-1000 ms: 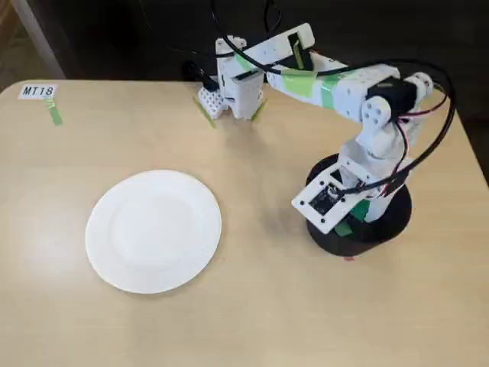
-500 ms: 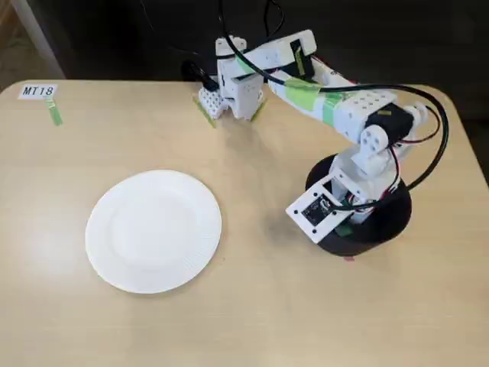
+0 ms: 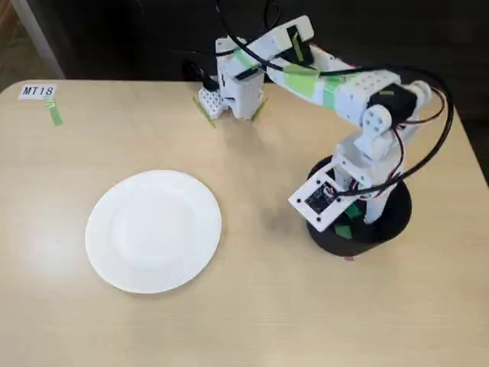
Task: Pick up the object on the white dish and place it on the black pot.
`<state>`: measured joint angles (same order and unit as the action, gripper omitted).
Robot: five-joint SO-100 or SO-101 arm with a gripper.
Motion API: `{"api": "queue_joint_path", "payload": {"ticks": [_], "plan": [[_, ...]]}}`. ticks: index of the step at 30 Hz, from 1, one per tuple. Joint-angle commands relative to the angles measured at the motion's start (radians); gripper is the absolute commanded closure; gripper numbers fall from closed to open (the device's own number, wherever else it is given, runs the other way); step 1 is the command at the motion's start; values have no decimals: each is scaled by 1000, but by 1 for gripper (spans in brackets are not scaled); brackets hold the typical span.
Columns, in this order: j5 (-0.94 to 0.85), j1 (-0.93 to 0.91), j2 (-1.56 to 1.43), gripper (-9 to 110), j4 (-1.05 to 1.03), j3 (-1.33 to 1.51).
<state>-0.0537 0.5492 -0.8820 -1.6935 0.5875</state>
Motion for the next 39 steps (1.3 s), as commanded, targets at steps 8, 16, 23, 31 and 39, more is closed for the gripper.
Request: {"api": "queue_joint_path", "payload": {"ticks": [8, 16, 23, 31, 39], "plan": [[17, -175, -558, 101, 0, -2], [72, -403, -969, 102, 61, 0], [94, -437, -1069, 102, 75, 15], [77, -449, -1108, 102, 74, 44], [101, -471, -1489, 102, 485, 841]]}}
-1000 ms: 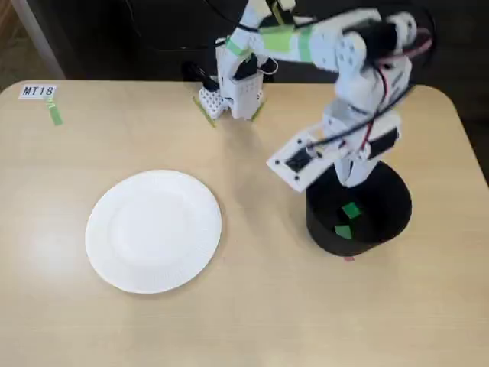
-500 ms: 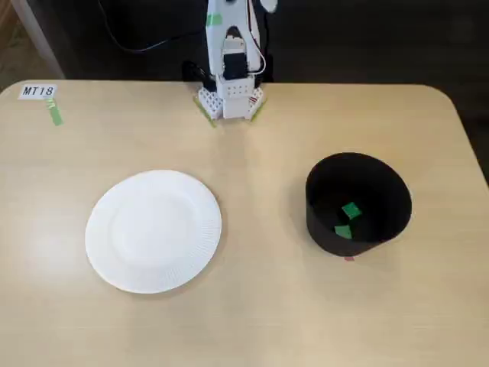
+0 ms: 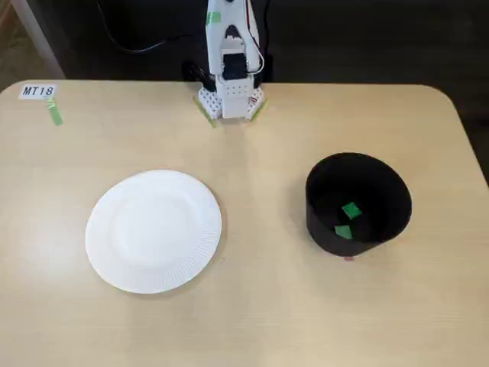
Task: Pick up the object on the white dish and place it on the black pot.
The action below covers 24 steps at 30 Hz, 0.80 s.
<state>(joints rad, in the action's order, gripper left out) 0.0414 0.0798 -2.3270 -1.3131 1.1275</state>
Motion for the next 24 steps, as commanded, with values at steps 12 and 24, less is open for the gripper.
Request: {"api": "queue_joint_path", "payload": {"ticks": [12, 24], "plan": [[8, -78, -546, 102, 456, 1299], [-8, -109, -928, 102, 416, 1692]]}}
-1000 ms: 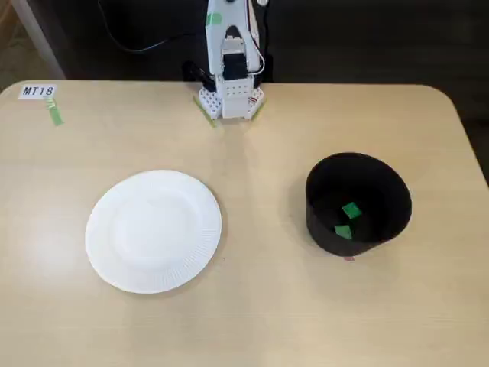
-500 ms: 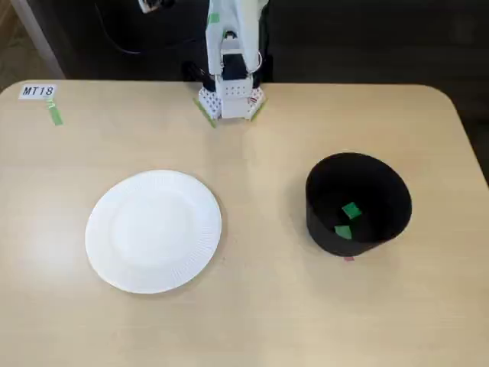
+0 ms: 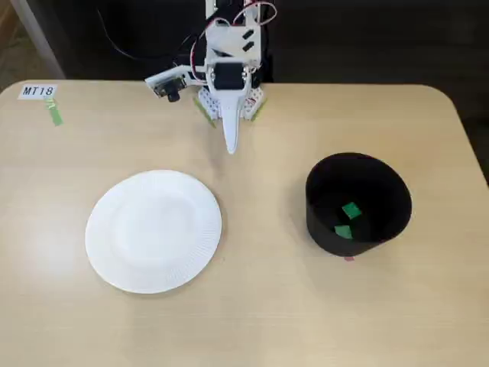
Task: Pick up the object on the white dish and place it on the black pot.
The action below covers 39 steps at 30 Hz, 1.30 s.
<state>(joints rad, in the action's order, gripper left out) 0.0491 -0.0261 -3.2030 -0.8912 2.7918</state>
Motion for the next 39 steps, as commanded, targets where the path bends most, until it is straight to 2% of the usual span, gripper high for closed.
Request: {"api": "queue_joint_path", "payload": {"ticks": [1, 26, 35, 39], "plan": [[-15, 0, -74, 102, -9, 51], [-71, 89, -127, 102, -3, 324], [-71, 97, -127, 101, 0, 325], [-71, 100, -127, 101, 81, 351]]}}
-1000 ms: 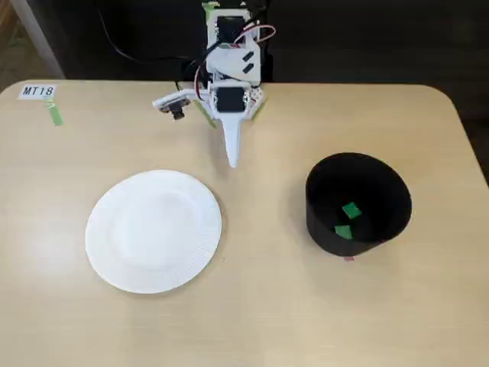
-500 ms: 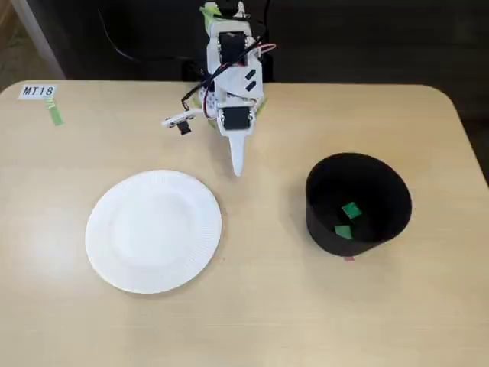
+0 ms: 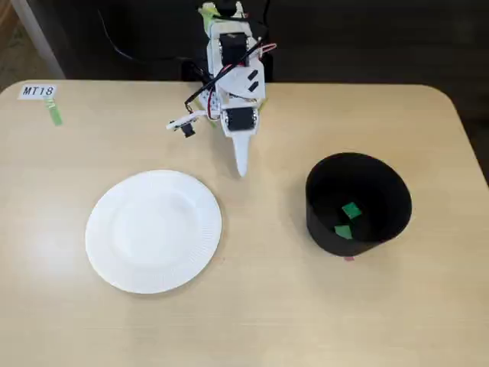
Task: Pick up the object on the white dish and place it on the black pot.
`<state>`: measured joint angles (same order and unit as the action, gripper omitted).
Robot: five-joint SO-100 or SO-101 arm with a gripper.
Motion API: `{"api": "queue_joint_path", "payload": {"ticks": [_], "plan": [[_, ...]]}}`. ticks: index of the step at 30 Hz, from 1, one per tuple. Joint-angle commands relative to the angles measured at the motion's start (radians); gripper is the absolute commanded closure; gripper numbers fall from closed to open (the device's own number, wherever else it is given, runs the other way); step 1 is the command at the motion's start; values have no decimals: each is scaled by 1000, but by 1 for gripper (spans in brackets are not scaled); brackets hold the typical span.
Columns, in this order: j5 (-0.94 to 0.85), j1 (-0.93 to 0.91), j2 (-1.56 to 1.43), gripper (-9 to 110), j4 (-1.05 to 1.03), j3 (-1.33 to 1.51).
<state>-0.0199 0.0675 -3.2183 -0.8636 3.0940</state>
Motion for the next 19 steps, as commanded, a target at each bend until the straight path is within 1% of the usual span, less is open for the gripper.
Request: {"api": "queue_joint_path", "payload": {"ticks": [1, 2, 19], "plan": [[-2, 6, -112, 101, 92, 61], [-3, 6, -112, 101, 132, 72], [-5, 5, -112, 101, 126, 72]]}}
